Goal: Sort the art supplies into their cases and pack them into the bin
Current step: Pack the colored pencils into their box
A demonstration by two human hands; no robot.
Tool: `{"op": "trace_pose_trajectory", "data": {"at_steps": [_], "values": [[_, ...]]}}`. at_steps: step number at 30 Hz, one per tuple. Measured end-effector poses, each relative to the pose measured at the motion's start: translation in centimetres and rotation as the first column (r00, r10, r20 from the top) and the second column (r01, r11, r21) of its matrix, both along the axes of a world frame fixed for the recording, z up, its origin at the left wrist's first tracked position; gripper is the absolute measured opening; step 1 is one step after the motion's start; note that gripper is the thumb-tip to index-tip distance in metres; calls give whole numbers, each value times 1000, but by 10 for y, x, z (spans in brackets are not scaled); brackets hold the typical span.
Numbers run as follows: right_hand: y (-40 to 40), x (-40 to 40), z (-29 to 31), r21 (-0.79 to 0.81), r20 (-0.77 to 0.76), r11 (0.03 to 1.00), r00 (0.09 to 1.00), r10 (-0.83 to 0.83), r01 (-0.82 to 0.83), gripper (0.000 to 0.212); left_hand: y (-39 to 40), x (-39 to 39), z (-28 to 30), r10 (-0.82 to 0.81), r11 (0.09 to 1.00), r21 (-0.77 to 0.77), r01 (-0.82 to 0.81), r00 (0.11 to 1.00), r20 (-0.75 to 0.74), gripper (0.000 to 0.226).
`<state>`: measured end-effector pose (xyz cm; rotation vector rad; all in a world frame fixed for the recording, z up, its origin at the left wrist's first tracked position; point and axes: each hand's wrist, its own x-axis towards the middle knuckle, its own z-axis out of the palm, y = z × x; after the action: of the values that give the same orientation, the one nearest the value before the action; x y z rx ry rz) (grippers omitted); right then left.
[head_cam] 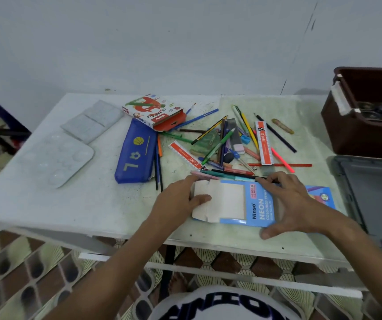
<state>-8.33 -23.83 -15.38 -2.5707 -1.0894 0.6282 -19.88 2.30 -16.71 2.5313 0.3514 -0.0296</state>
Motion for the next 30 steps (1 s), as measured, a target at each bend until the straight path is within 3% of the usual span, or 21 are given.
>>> {"op": "trace_pose_trajectory", "data": {"at_steps": [7,14,22,26,30], "values": [[0,-7,8,17,-2,999,999,36,-36,121,-6,-4,7,28,969,-247,2,993,118,25],[-7,-12,-3,8,-56,999,997,48,-47,124,-11,-5,-2,48,985,-162,-49,999,-13,28],[-31,6,-1,85,-104,992,991,-89,98,123,-19,10,2,19,981,-193,-16,1000,14,35],[-33,5,-1,76,-134,992,986,-94,105,124,-22,16,9,-1,986,-166,1,1000,-1,31],[-37,-3,3,116,-130,991,990,-47,62,119,-21,11,21,-34,972,-233,32,999,-4,18]]}}
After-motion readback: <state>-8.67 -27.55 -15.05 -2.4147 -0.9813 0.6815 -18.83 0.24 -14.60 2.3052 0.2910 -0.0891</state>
